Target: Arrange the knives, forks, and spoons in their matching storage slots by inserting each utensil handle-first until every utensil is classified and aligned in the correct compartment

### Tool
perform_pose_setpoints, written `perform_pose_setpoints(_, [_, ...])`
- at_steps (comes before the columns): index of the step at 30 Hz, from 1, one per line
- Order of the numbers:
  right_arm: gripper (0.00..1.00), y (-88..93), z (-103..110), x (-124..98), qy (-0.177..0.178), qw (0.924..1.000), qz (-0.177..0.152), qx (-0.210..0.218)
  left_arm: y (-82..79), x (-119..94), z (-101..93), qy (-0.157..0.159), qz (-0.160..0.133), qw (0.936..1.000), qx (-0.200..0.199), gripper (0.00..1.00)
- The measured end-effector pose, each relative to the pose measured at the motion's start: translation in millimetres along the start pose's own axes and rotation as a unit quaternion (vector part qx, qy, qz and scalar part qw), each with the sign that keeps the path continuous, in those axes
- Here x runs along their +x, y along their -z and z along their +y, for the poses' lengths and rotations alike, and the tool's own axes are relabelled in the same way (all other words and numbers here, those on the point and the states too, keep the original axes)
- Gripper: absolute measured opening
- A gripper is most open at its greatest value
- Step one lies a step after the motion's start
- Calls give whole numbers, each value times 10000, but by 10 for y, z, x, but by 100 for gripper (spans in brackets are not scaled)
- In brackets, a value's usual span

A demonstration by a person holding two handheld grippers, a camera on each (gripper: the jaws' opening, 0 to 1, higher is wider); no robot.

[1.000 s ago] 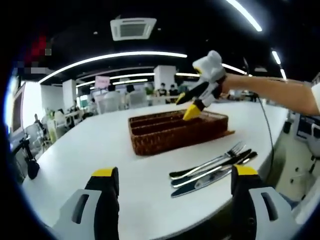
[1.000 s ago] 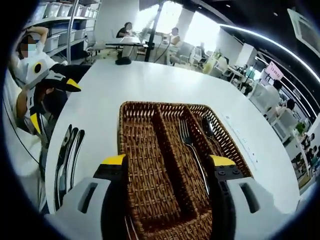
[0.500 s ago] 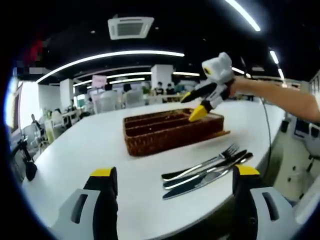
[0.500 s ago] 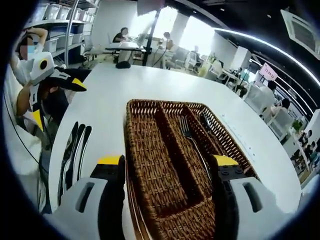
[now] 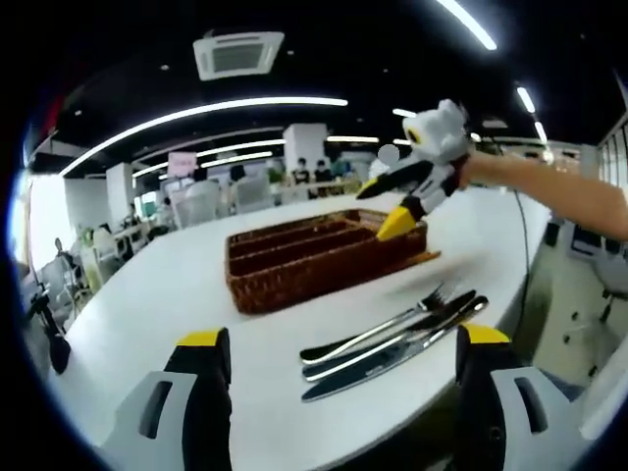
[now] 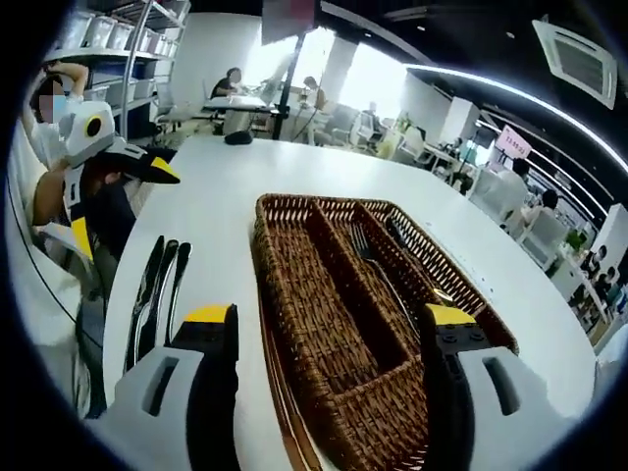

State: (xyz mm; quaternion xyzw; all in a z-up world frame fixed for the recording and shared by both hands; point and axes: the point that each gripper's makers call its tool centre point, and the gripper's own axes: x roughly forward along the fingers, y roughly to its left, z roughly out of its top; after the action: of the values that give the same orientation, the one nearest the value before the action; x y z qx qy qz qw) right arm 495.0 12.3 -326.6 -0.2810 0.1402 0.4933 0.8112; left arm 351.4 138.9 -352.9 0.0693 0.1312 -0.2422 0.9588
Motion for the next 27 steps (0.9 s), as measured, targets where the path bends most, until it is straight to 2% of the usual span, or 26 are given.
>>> perform_pose_setpoints(9, [79,-70,24,-118,31,9995,-301,61,9,58,-46,81,-68,9999,-30,95])
perform_pose_setpoints(12, [79,-91,52,-171,41,9989,-442,118,31,120,-30,216,-229,9989,-345,95])
perform_pose_setpoints(14, [79,-81,73,-194,46,9989,-447,111,49,133,-11,176,-210,9989,-372,96])
perform_pose_setpoints(16, [79,-48,90,-234,74,9990,-426,60,98,130,-34,104,-18,9997,-236,96])
perform_pose_setpoints(20, [79,-27,97,-301,129,9987,-482,134,68,132,-84,207,-50,9993,-300,97])
perform_pose_setpoints(26, [79,-37,236,-411,159,9975,-649,218,75,149,-112,249,-15,9994,-224,96])
perform_pose_setpoints(27, [79,-35,319,-474,177,9973,-677,234,81,154,-121,271,3,9994,-217,96])
